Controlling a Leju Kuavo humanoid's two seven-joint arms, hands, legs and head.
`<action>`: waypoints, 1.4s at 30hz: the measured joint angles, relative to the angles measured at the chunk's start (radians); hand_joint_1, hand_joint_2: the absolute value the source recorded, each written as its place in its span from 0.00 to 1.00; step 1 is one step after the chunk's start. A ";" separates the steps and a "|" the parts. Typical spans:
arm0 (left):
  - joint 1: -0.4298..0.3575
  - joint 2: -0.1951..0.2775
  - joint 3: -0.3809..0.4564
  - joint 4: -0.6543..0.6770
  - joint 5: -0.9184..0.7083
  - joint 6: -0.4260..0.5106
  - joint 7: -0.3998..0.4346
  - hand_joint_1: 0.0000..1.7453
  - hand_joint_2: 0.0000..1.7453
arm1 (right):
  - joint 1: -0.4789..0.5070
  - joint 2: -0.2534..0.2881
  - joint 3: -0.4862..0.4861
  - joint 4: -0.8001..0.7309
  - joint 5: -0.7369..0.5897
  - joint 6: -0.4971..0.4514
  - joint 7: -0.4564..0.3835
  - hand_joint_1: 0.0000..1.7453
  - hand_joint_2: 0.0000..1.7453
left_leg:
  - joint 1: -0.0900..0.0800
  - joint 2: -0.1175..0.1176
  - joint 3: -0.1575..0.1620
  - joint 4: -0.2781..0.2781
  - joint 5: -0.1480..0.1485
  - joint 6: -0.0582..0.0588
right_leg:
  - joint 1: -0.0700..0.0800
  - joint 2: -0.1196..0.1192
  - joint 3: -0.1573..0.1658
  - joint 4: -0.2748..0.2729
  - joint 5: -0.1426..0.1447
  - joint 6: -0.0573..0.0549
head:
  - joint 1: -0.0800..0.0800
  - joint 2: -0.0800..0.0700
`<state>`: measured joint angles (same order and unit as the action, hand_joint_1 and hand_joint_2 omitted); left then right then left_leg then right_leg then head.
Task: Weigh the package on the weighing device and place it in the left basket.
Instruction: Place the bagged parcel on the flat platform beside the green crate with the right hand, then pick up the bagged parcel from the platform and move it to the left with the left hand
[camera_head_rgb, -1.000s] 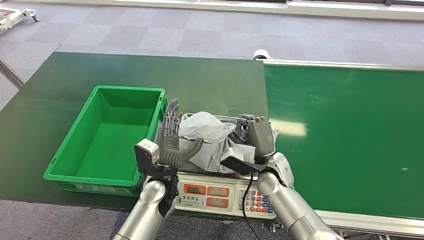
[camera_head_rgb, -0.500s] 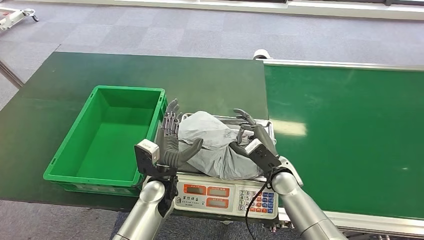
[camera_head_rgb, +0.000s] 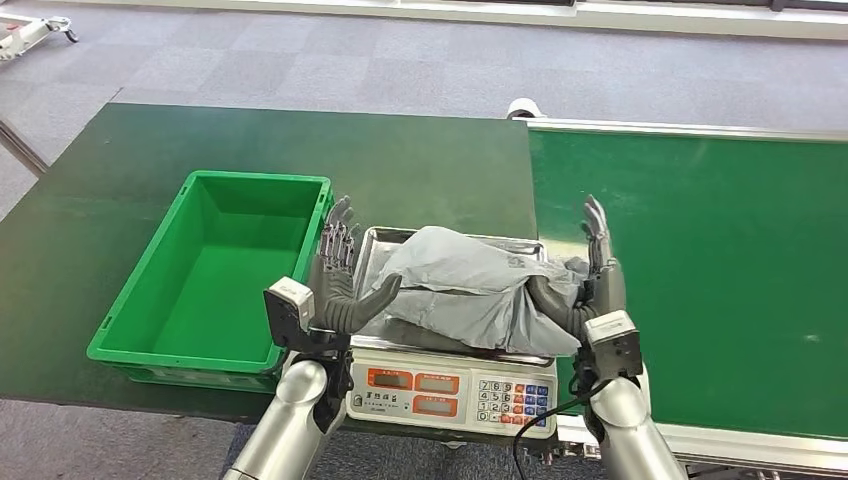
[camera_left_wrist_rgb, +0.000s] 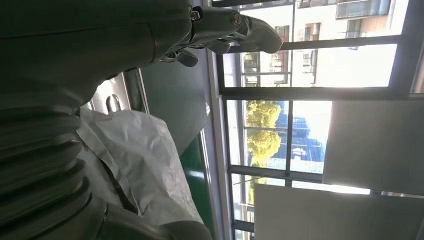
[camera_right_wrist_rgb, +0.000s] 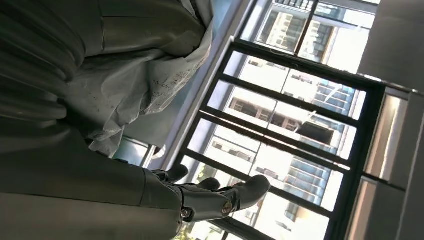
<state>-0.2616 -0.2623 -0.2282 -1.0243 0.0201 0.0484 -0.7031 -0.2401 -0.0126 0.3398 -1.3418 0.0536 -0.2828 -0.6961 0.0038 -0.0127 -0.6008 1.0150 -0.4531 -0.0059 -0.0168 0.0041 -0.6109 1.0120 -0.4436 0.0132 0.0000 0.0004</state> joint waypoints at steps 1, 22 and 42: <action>0.000 0.000 0.002 -0.002 0.000 0.000 0.000 0.00 1.00 | 0.011 -0.001 -0.015 -0.012 -0.016 0.007 -0.001 0.00 1.00 | 0.000 0.000 0.000 0.000 0.000 0.000 | 0.000 0.000 0.000 0.000 0.000 0.000 | 0.000 0.000; 0.000 0.004 0.010 -0.031 -0.014 0.014 0.000 0.00 1.00 | -0.055 -0.057 -0.073 0.267 0.056 0.477 0.380 0.00 1.00 | 0.000 0.004 0.004 0.000 -0.001 0.000 | 0.000 0.004 0.002 0.000 0.000 0.000 | 0.000 0.000; 0.000 0.005 0.010 -0.031 -0.012 -0.012 0.000 0.00 1.00 | 0.001 -0.109 -0.080 0.153 0.116 0.534 0.167 0.00 1.00 | 0.000 0.005 0.003 0.000 -0.002 0.000 | 0.001 0.004 0.001 0.000 0.000 -0.001 | 0.000 0.000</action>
<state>-0.2612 -0.2575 -0.2182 -1.0556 0.0084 0.0362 -0.7031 -0.2388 -0.1214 0.2602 -1.1884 0.1699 0.2512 -0.5293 0.0040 -0.0074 -0.5977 1.0146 -0.4547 -0.0063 -0.0162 0.0082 -0.6098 1.0120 -0.4434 0.0127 0.0000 0.0004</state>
